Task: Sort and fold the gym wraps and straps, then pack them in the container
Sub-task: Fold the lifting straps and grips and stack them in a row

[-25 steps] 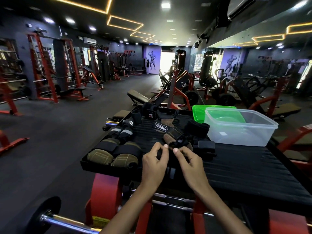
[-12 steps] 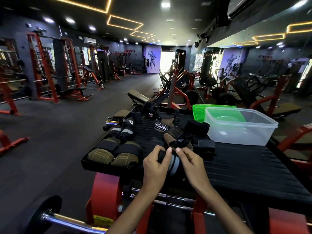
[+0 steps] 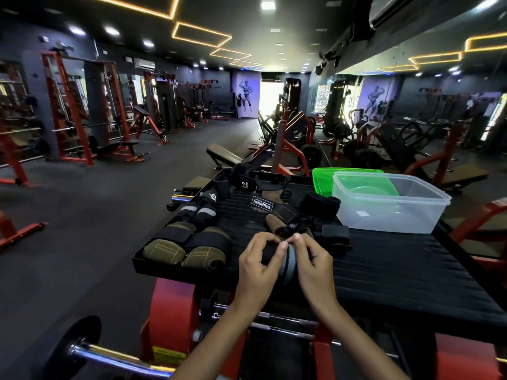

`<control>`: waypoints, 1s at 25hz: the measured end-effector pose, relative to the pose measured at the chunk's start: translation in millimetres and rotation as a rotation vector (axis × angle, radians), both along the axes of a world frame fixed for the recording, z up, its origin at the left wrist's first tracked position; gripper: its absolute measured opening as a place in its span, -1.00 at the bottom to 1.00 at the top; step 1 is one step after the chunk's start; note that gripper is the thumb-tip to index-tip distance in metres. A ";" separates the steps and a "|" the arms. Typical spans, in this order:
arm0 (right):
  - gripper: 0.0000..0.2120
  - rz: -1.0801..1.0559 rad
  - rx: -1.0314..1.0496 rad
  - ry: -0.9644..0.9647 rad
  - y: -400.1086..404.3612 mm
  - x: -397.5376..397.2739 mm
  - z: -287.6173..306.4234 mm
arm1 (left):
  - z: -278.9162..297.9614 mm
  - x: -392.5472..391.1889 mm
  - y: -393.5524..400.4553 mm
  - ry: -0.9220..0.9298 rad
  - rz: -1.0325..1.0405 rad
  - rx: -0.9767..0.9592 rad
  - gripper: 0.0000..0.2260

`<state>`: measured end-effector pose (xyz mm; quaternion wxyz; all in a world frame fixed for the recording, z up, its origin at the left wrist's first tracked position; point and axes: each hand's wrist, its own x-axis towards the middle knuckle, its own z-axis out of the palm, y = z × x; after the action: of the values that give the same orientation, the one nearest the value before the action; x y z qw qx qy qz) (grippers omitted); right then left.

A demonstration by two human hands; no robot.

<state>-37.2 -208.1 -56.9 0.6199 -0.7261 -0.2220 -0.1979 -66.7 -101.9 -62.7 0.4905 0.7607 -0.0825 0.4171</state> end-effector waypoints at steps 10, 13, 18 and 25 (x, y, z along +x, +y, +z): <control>-0.70 0.008 0.059 0.088 0.7 7.4 6.0 | 8.9 -6.3 -2.3 0.080 0.045 0.062 -0.78; -0.81 -0.036 -0.241 -0.174 -9.0 -3.1 5.0 | 8.3 -0.7 -0.9 0.223 0.060 -0.172 -0.70; -0.78 -0.060 -0.307 -0.448 -6.8 0.1 0.8 | 4.3 -0.8 -9.4 0.317 0.018 -0.432 -0.67; -0.74 -0.048 -0.161 -0.267 -4.6 -10.7 6.3 | 6.0 -0.1 -6.6 0.120 0.022 -0.345 -0.72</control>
<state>-47.9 -212.7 -50.6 0.5200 -0.7456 -0.3003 -0.2889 -66.8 -108.5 -56.8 0.6133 0.6896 0.0282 0.3841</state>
